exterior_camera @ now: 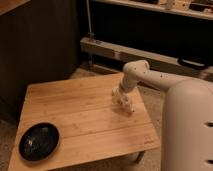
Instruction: Place the bottle in the ceramic bowl
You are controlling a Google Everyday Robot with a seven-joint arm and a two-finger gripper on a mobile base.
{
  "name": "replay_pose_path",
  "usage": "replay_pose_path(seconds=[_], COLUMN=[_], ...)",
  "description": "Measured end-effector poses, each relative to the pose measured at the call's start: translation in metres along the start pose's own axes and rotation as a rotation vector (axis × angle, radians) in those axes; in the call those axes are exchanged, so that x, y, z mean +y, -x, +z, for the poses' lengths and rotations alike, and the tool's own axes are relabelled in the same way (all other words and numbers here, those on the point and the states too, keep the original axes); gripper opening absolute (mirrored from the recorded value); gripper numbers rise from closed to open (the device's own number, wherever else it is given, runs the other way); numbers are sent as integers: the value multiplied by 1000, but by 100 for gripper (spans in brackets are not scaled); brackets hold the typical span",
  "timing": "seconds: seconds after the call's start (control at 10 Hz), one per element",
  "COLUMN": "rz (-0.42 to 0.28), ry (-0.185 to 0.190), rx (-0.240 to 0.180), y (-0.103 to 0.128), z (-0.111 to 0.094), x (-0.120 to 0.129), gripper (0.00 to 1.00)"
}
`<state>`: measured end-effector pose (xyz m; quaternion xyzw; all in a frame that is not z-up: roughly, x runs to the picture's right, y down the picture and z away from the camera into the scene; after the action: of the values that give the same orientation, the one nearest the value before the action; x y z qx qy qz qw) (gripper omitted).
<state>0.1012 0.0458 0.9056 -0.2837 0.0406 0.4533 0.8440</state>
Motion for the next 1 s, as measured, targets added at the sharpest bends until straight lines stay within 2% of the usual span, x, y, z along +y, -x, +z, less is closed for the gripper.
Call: replay_pose_path(seconds=[0.3, 0.6, 0.9, 1.0], rz=[-1, 18, 41, 48], ry=[-22, -56, -68, -61], rx=[16, 19, 17, 18], y=[-1, 0, 0, 1], z=[13, 20, 27, 30], x=[4, -6, -18, -19], gripper=[80, 80, 80, 80])
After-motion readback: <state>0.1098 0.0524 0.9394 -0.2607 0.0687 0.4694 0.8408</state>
